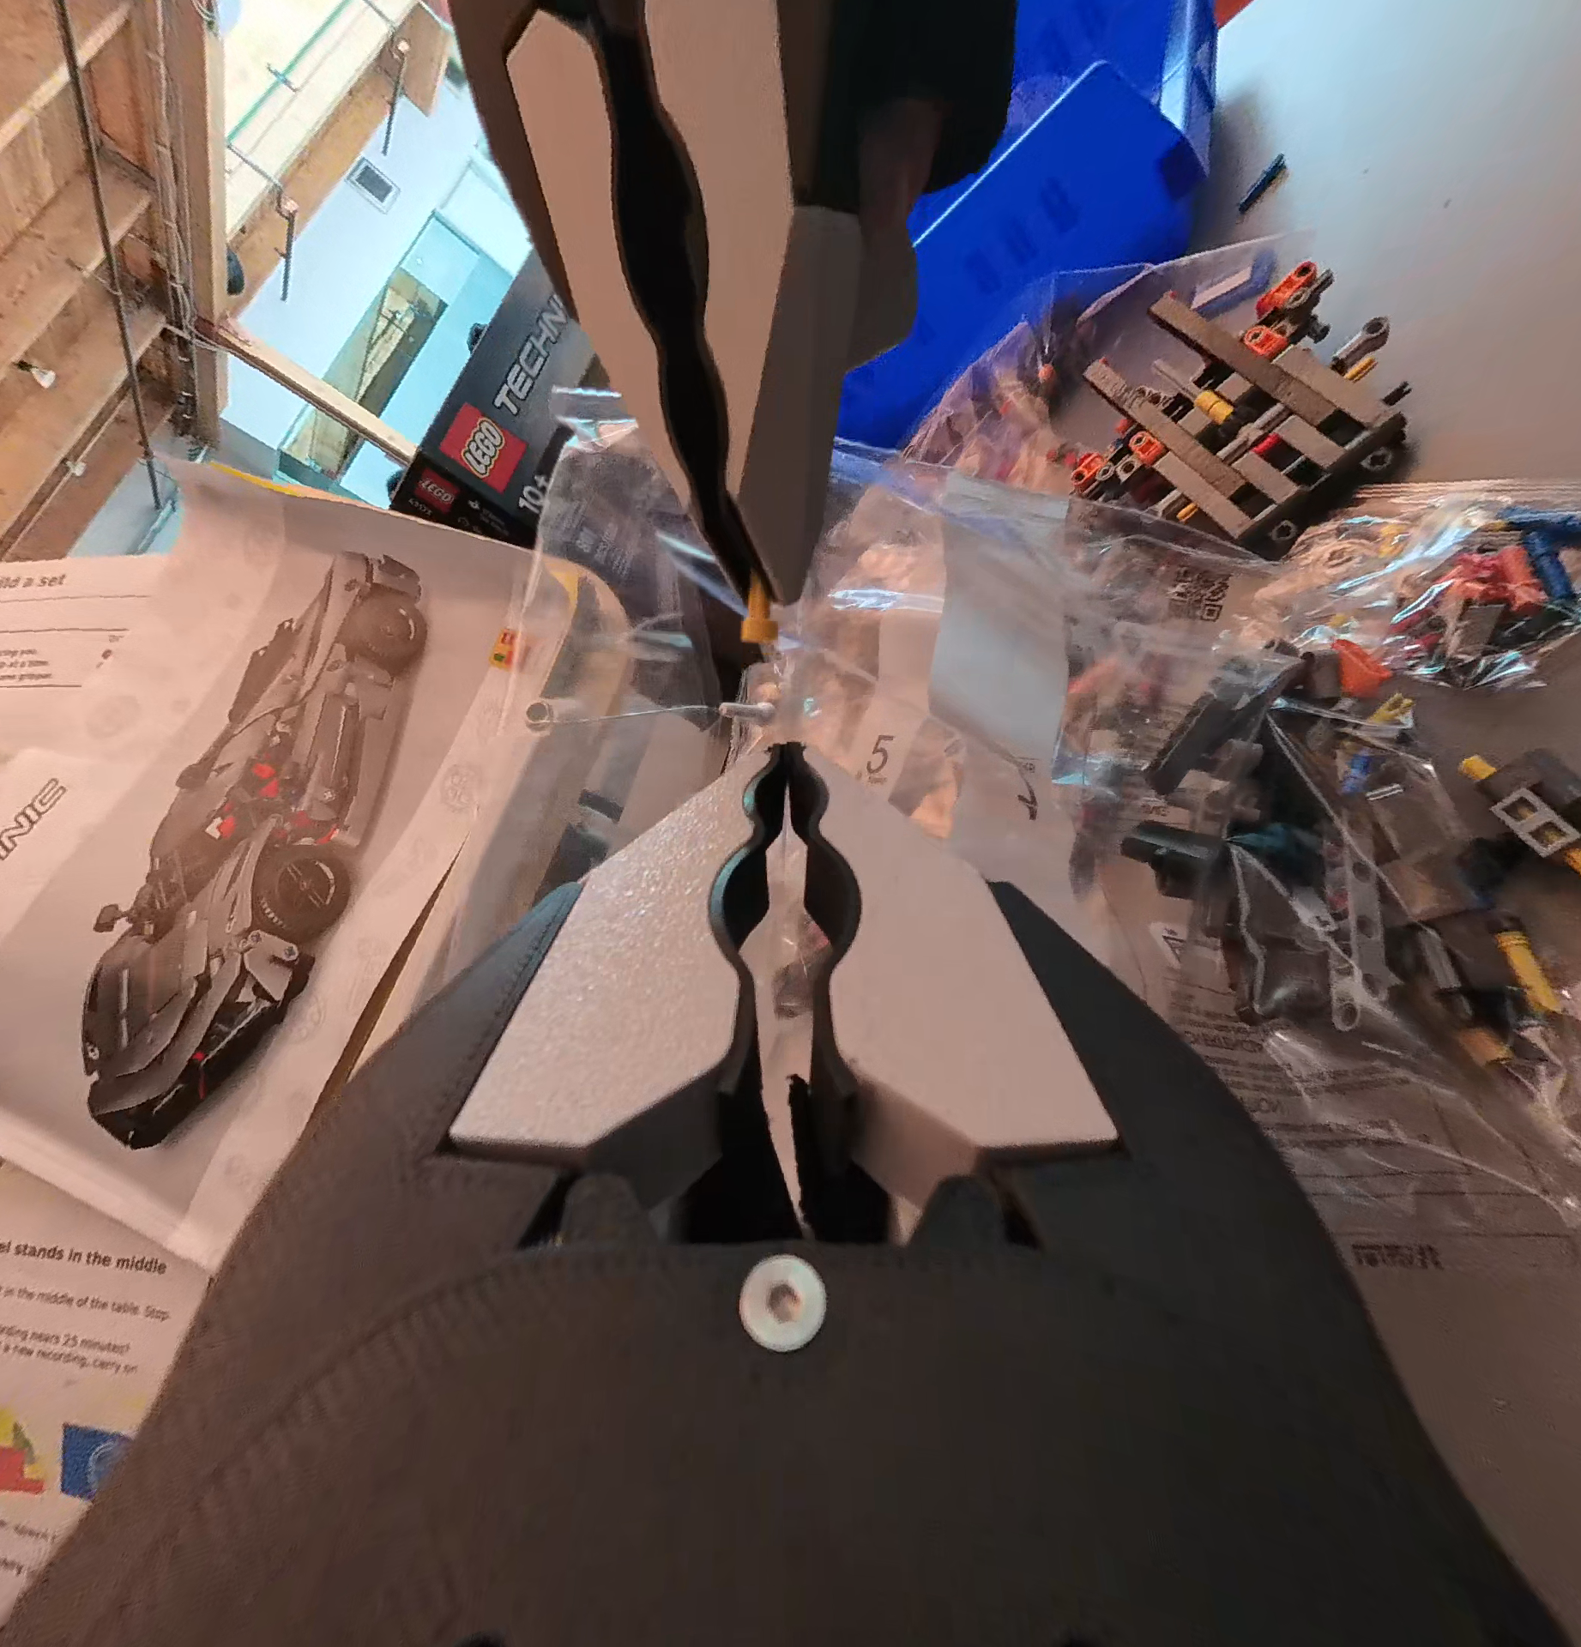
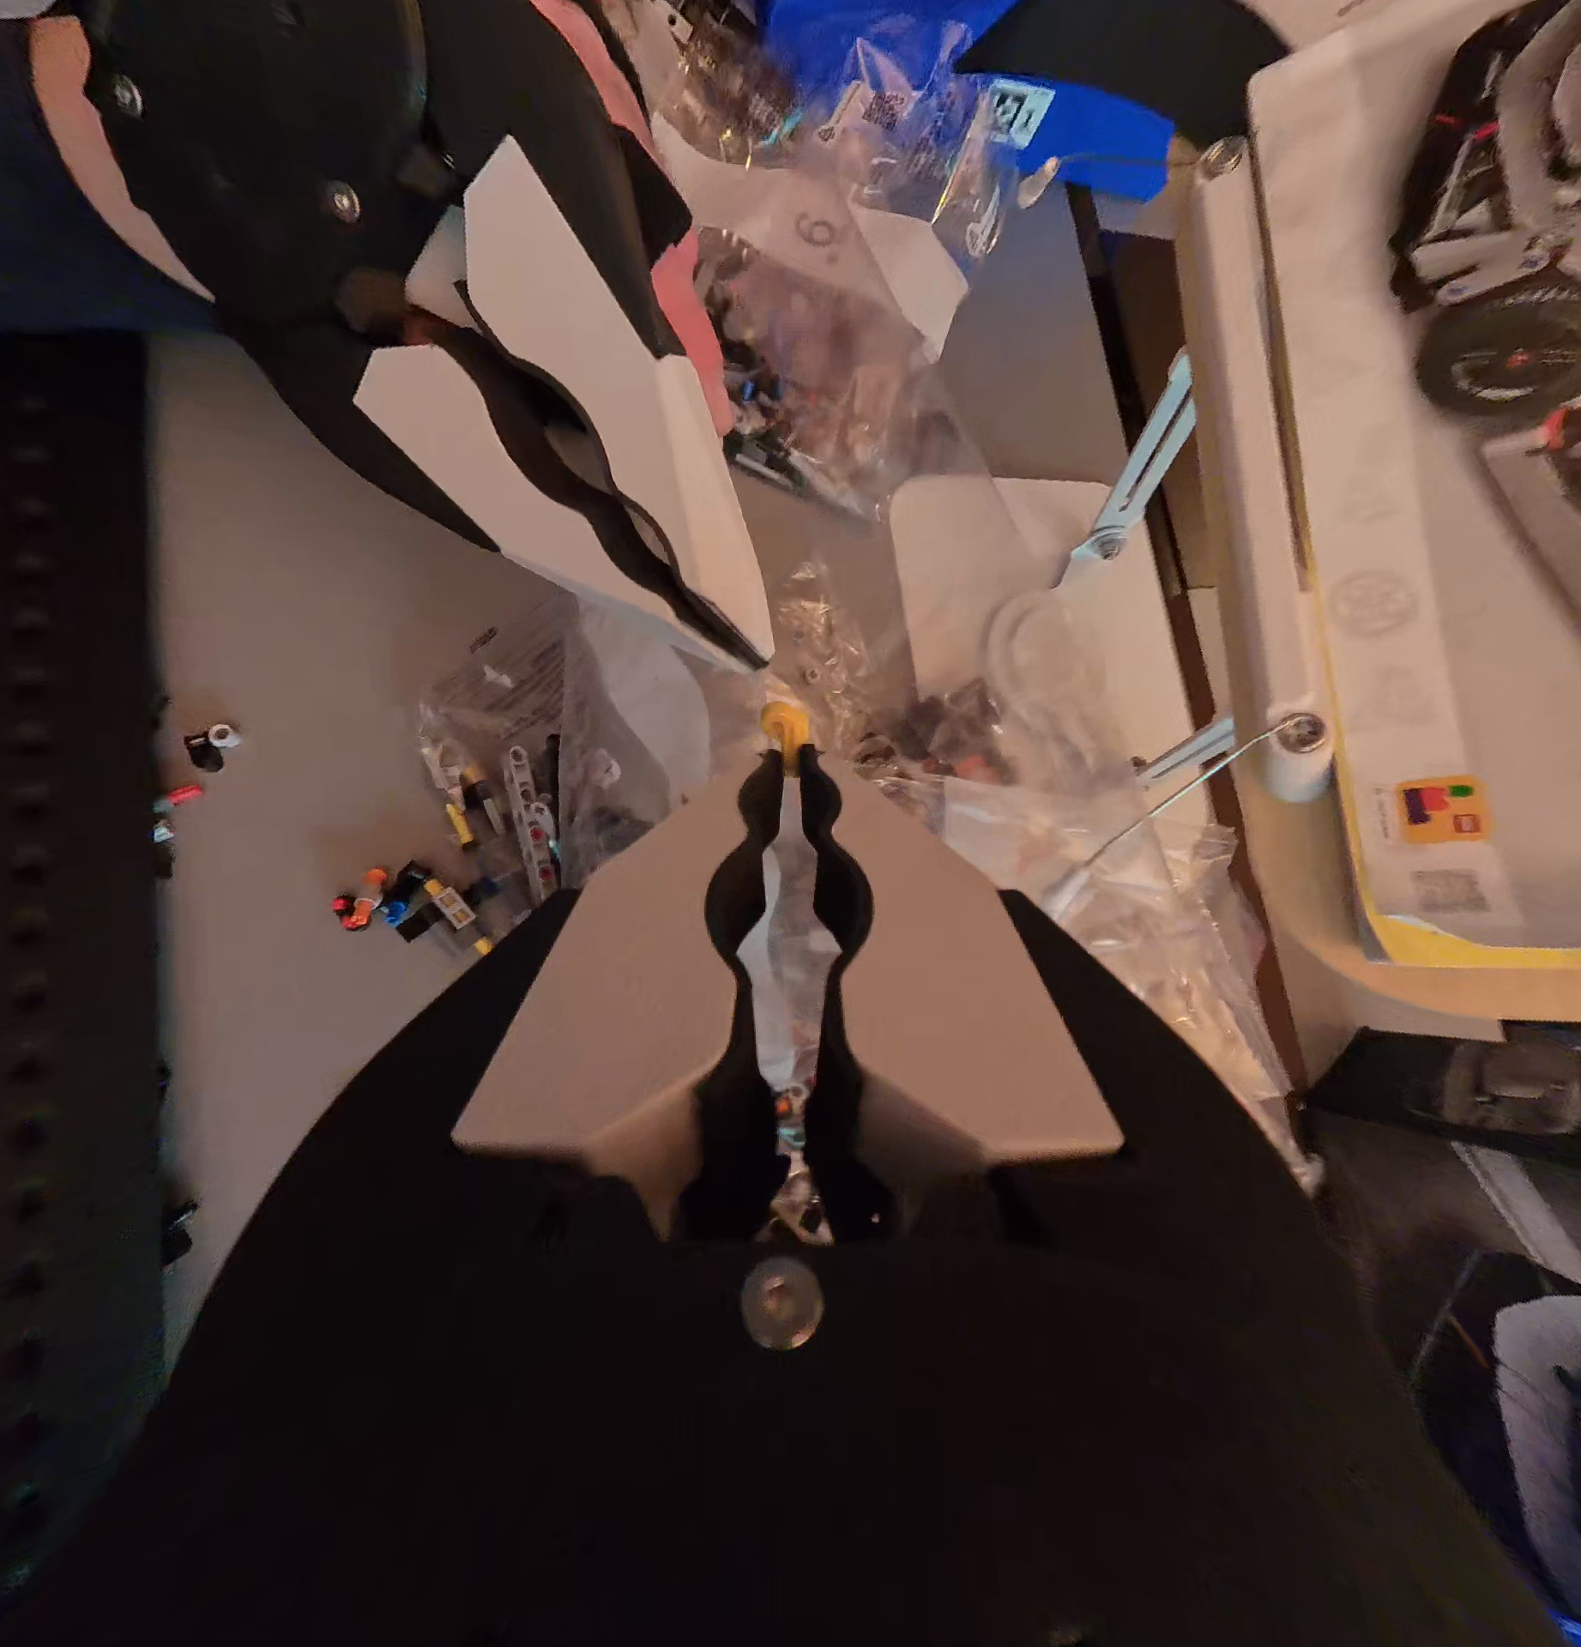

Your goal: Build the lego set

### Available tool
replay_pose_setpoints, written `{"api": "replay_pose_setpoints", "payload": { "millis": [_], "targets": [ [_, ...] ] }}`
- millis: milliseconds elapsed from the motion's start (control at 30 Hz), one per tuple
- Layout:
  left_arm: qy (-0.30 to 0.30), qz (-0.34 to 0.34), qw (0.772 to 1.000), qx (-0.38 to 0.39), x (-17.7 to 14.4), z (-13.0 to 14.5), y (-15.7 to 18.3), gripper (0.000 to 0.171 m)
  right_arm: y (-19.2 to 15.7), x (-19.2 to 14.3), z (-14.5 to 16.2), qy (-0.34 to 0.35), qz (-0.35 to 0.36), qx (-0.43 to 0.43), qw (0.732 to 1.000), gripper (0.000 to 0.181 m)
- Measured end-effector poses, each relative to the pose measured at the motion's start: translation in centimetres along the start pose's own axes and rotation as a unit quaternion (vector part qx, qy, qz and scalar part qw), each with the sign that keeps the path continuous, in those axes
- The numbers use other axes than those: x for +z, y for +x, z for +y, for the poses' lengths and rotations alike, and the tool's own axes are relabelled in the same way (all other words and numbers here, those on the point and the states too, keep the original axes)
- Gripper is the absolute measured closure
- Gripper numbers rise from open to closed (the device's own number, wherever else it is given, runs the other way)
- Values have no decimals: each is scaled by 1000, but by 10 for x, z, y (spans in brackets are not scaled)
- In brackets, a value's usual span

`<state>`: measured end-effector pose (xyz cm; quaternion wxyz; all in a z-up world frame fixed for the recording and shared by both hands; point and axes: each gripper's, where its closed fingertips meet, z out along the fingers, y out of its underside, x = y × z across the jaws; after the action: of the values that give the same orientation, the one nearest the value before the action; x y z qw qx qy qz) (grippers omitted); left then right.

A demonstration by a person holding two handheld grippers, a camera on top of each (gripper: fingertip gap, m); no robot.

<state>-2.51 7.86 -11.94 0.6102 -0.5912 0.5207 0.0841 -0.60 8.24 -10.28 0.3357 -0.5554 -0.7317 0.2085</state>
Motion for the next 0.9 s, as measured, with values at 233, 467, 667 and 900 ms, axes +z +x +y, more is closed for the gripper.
{"api": "replay_pose_setpoints", "payload": {
  "millis": [233,467,667,900],
  "targets": [
    [2,-20,1000,-3,-9,-1,-13,171,-4,0,6,-7,-12,2,1000,180],
    [3,-67,997,43,-19,-12,-25,171,-1,-3,-7,16,17,-10,1000,180],
    [4,-35,998,51,-12,-14,-10,171,1,-9,-11,44,16,1,999,180],
    [7,-26,998,62,-11,-19,-3,171,9,-22,-13,40,66,-31,997,180]
  ]
}}
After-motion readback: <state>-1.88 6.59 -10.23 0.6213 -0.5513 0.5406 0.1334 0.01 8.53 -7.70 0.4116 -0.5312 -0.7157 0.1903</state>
